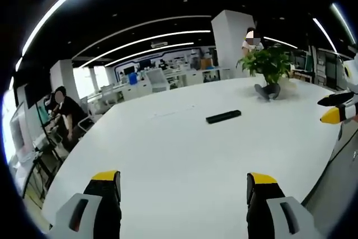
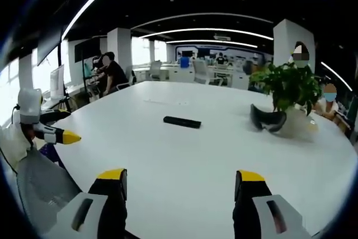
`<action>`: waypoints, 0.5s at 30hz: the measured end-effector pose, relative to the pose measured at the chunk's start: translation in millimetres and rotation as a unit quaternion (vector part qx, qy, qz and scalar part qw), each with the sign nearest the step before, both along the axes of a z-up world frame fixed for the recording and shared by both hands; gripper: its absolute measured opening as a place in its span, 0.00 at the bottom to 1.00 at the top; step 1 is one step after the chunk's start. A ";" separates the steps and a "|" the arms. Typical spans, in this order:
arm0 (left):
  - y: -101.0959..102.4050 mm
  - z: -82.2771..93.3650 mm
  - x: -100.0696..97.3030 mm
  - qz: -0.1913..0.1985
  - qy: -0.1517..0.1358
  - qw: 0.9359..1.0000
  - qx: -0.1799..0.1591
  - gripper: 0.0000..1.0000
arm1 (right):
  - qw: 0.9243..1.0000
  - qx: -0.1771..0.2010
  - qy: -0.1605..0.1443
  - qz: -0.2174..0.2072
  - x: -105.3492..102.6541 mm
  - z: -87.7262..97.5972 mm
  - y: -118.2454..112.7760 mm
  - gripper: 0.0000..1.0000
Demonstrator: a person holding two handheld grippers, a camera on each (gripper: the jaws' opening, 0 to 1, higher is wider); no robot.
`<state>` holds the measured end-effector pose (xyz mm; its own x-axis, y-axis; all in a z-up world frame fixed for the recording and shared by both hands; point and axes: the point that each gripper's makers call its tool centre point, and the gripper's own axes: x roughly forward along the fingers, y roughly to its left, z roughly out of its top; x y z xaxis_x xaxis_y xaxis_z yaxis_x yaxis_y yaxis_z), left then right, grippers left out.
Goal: Press the specified remote control buttons in sequence, fully releasing each button before pressing the next.
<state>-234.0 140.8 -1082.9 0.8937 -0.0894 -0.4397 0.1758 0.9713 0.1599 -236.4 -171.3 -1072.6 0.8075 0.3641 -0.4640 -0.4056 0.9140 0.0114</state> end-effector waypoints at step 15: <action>-6.3 -1.2 0.2 -0.017 0.006 1.000 0.019 0.95 | 0.999 0.024 0.014 0.021 -4.4 0.5 7.9 0.54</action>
<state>-233.9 134.5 -1084.1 0.8846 -0.1029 -0.4549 0.2114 0.9579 0.1944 -240.8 -163.4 -1072.1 0.7782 0.4199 -0.4670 -0.4423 0.8944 0.0673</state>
